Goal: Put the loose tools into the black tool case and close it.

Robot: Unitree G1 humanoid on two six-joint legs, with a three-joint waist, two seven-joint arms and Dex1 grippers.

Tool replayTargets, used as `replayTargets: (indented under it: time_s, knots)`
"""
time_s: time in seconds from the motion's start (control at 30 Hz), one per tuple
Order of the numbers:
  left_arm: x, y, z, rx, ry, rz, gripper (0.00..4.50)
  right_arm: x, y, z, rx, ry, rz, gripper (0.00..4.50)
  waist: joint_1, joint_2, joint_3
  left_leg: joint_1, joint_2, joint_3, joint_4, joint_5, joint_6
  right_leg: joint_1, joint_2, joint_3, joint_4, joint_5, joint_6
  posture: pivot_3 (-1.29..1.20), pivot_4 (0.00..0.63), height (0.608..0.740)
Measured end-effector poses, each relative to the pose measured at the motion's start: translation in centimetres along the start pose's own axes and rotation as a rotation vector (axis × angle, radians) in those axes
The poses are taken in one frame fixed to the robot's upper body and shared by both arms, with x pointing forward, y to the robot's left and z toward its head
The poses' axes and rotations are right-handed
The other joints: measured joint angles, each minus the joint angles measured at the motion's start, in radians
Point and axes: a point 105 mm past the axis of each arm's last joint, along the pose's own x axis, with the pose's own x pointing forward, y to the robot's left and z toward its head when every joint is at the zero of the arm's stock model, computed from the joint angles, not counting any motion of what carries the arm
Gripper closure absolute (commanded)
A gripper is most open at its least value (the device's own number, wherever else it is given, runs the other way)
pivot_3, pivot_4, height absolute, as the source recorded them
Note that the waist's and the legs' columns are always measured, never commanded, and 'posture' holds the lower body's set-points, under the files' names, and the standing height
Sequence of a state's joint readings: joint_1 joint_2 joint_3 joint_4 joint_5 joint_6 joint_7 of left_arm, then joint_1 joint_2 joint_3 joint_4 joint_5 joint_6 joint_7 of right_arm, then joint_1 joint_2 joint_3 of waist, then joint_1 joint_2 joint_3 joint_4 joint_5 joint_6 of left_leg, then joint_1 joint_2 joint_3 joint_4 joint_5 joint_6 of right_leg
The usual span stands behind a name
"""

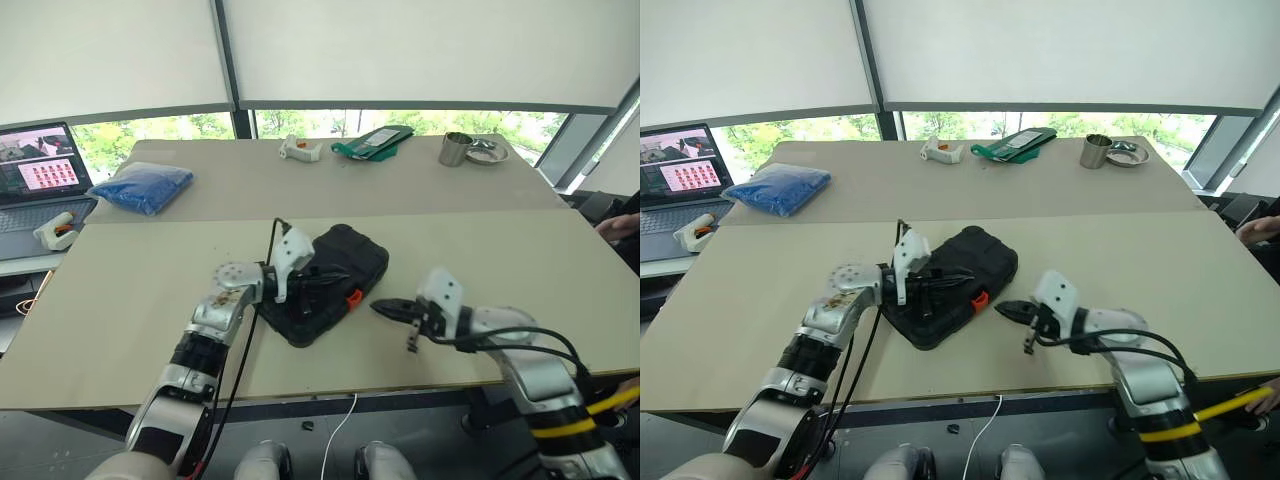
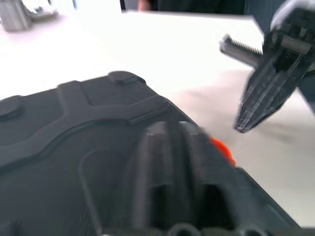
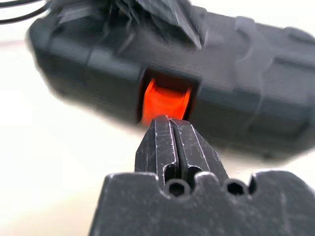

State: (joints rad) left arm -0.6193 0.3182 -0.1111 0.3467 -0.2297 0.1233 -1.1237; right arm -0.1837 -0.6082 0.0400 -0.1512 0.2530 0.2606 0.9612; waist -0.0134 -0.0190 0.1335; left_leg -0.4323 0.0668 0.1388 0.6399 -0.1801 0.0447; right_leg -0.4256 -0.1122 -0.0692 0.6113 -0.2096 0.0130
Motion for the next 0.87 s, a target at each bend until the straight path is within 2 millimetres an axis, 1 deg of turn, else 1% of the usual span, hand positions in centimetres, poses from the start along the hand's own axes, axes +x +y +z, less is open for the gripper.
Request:
replayTargets:
  time_s: [0.03, 0.07, 0.1, 0.13, 0.2, 0.23, 0.27, 0.3, 0.33, 0.37, 0.4, 0.5, 0.53, 0.6, 0.63, 0.73, 0.87]
  knots:
    - [-0.9, 0.0, 0.1, 0.008, -0.012, 0.001, 2.11, -0.7, -0.1, -0.4, 0.006, 0.007, -0.014, 4.50, -0.002, 0.000, 0.002, 0.000, 0.000, 0.000, 0.000, 0.000, 0.000, 0.000, 0.000, 0.000, 0.000, 0.000, 0.000, 0.00, 0.150, 0.740]
    - [-1.8, 0.0, 0.3, 0.011, -0.030, 0.001, 1.74, -1.4, -0.3, -0.4, 0.004, 0.003, -0.024, 4.50, -0.002, 0.000, 0.004, -0.001, 0.000, 0.001, 0.000, 0.000, 0.000, -0.001, 0.000, 0.000, 0.000, 0.000, 0.000, 0.00, 0.150, 0.740]
    - [-2.9, 0.0, 0.4, 0.011, -0.041, 0.008, 1.42, -2.1, -0.5, -0.2, -0.003, -0.019, -0.030, 3.91, -0.002, 0.000, 0.005, -0.002, 0.000, 0.001, 0.000, 0.000, 0.000, -0.003, 0.000, 0.000, 0.000, 0.000, 0.000, 0.00, 0.150, 0.740]
    - [-4.2, 0.2, 0.3, 0.012, -0.040, 0.026, 0.95, -3.0, -0.7, -0.1, -0.018, -0.027, -0.045, 3.68, -0.002, 0.000, 0.006, -0.004, 0.000, 0.001, 0.000, 0.000, 0.000, -0.003, 0.001, 0.000, 0.000, 0.000, 0.000, 0.00, 0.150, 0.740]
    - [-7.5, 0.6, 0.2, 0.047, 0.001, 0.074, 0.12, -4.7, -1.0, -0.1, -0.042, -0.031, -0.056, 2.98, 0.001, -0.002, 0.008, -0.005, 0.000, 0.000, 0.000, 0.000, 0.000, -0.005, 0.001, 0.000, 0.000, 0.000, 0.000, 0.00, 0.150, 0.740]
    - [-8.6, 0.8, 0.1, 0.060, 0.020, 0.101, 0.00, -5.1, -1.1, 0.0, -0.057, -0.033, -0.063, 2.64, 0.002, -0.002, 0.009, -0.006, 0.000, 0.000, 0.000, 0.000, 0.000, -0.005, 0.001, 0.000, 0.000, 0.000, 0.000, 0.00, 0.150, 0.740]
    - [-9.8, 0.9, -0.1, 0.075, 0.045, 0.125, 0.00, -5.5, -1.1, 0.1, -0.076, -0.041, -0.066, 2.29, 0.003, -0.002, 0.009, -0.007, 0.000, 0.000, 0.000, 0.000, 0.000, -0.006, 0.000, 0.000, 0.000, 0.000, 0.000, 0.00, 0.150, 0.740]
    - [-11.4, 0.9, -0.7, 0.087, 0.100, 0.156, 0.00, -5.9, -1.2, 0.3, -0.102, -0.051, -0.069, 1.95, 0.003, -0.002, 0.009, -0.008, -0.001, 0.001, 0.000, 0.000, 0.000, -0.008, 0.000, 0.000, 0.000, 0.000, 0.001, 0.00, 0.150, 0.740]
    - [-12.8, 1.0, -1.4, 0.088, 0.152, 0.186, 0.00, -6.5, -1.1, 0.1, -0.111, -0.042, -0.069, 1.71, 0.004, -0.002, 0.009, -0.008, -0.001, 0.001, 0.000, 0.000, 0.000, -0.009, -0.001, 0.000, -0.001, 0.000, 0.001, 0.00, 0.150, 0.740]
    - [-13.8, 1.1, -1.8, 0.097, 0.185, 0.211, 0.00, -6.8, -1.1, -0.1, -0.113, -0.036, -0.061, 1.33, 0.005, -0.002, 0.010, -0.008, -0.001, 0.001, 0.000, 0.000, 0.000, -0.010, -0.001, 0.000, -0.001, 0.000, 0.001, 0.00, 0.150, 0.740]
    - [-15.6, 1.0, -2.7, 0.103, 0.243, 0.250, 0.00, -7.3, -1.1, -0.2, -0.126, -0.039, -0.054, 0.97, 0.006, -0.003, 0.011, -0.009, -0.001, 0.001, 0.000, 0.000, 0.000, -0.013, -0.001, 0.000, -0.001, 0.000, 0.000, 0.00, 0.150, 0.740]
    - [-18.9, 0.3, -4.2, 0.103, 0.350, 0.311, 0.00, -8.3, -1.2, -0.7, -0.147, -0.029, -0.055, 0.04, 0.008, -0.003, 0.013, -0.009, 0.000, 0.001, 0.000, -0.001, -0.001, -0.014, -0.002, 0.000, -0.002, 0.000, 0.000, 0.00, 0.150, 0.740]
    - [-19.9, -0.4, -5.0, 0.111, 0.405, 0.306, 0.00, -8.6, -1.3, -1.1, -0.152, -0.016, -0.053, 0.04, 0.010, -0.003, 0.014, -0.009, 0.000, 0.001, 0.000, -0.002, -0.002, -0.014, -0.003, 0.000, -0.002, 0.000, 0.000, 0.00, 0.150, 0.740]
    - [-20.8, -1.2, -5.7, 0.114, 0.441, 0.296, 0.00, -9.0, -1.4, -1.4, -0.169, -0.008, -0.052, 0.04, 0.016, -0.002, 0.015, -0.009, 0.000, 0.001, 0.000, -0.002, -0.002, -0.015, -0.004, 0.000, -0.002, 0.000, 0.000, 0.00, 0.150, 0.740]
    - [-21.1, -1.7, -6.1, 0.104, 0.446, 0.300, 0.00, -9.2, -1.5, -1.7, -0.206, 0.007, -0.050, 0.04, 0.021, -0.001, 0.016, -0.009, 0.000, 0.001, 0.000, -0.002, -0.002, -0.015, -0.005, 0.000, -0.002, 0.000, 0.000, 0.00, 0.150, 0.740]
    - [-21.5, -1.6, -6.1, 0.097, 0.425, 0.347, 0.00, -9.8, -1.7, -2.2, -0.291, 0.034, -0.053, 0.04, 0.029, -0.001, 0.016, -0.009, 0.000, 0.001, 0.000, -0.002, -0.002, -0.015, -0.005, -0.001, -0.002, 0.000, 0.000, 0.00, 0.150, 0.740]
    - [-21.2, -1.5, -6.2, 0.087, 0.374, 0.406, 0.00, -10.0, -2.0, -2.3, -0.323, 0.030, -0.078, 0.04, 0.027, 0.000, 0.017, -0.009, 0.000, 0.001, 0.000, -0.002, -0.002, -0.015, -0.005, -0.001, -0.002, 0.000, 0.000, 0.00, 0.150, 0.740]
